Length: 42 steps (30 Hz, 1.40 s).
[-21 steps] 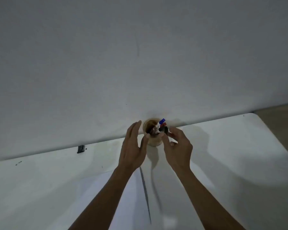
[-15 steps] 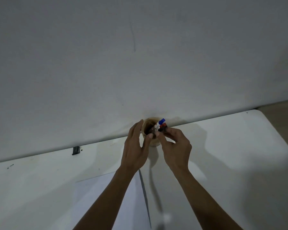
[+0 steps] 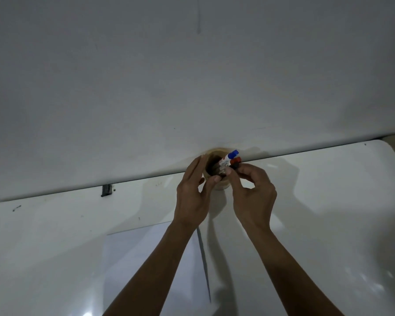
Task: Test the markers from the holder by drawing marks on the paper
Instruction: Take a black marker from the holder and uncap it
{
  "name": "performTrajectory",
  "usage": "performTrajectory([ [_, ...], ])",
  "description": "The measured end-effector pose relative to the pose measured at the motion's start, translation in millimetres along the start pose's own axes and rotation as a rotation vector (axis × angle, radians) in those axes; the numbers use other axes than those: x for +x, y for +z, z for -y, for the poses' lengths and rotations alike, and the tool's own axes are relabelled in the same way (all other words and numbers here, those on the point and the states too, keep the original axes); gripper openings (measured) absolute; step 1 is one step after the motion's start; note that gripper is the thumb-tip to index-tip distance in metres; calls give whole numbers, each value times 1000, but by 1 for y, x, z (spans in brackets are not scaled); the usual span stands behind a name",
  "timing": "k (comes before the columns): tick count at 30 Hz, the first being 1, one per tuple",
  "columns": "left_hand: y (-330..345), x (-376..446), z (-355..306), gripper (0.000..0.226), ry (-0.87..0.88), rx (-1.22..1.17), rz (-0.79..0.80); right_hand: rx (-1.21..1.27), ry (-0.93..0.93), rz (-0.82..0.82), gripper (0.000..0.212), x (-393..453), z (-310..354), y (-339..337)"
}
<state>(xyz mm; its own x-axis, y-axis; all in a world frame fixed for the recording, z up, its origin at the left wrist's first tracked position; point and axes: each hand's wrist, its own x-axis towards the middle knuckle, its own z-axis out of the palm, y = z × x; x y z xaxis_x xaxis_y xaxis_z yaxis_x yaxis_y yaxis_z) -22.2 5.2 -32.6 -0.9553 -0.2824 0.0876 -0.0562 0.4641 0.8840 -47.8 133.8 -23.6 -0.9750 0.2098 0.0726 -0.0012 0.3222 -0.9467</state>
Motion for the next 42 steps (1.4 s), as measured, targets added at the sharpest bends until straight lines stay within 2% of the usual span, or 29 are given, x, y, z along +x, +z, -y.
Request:
performTrajectory([
  [6,2,-1,0,51,-2,-4,-20,121,4,-90,16,1,26,-17],
  [9,1,-2,-4,48,13,-33,-28,293,20,-135,3,4,47,-38],
  [13,2,-1,-6,44,-43,-93,-58,446,-46,-182,10,1,66,-64],
  [16,-1,0,-8,43,-101,-73,-37,446,-11,-115,11,-9,68,-73],
  [21,-21,-11,-13,42,-68,108,43,287,227,42,8,-49,42,-55],
  [24,-55,-35,-21,43,-184,41,33,151,306,215,15,-83,28,-41],
  [27,-96,-66,-19,34,-265,-45,161,111,347,390,22,-118,29,-27],
  [30,-132,-104,-13,25,-325,-63,203,81,293,549,16,-145,37,-15],
  [32,-155,-130,-7,20,-407,-106,152,13,206,665,14,-162,44,-8],
  [36,-199,-178,15,9,-550,-301,29,-128,106,887,26,-193,53,3],
  [39,-227,-207,35,13,-658,-482,-73,-13,267,871,28,-206,64,11],
  [42,-248,-231,47,15,-673,-544,-81,285,440,700,28,-228,77,25],
])
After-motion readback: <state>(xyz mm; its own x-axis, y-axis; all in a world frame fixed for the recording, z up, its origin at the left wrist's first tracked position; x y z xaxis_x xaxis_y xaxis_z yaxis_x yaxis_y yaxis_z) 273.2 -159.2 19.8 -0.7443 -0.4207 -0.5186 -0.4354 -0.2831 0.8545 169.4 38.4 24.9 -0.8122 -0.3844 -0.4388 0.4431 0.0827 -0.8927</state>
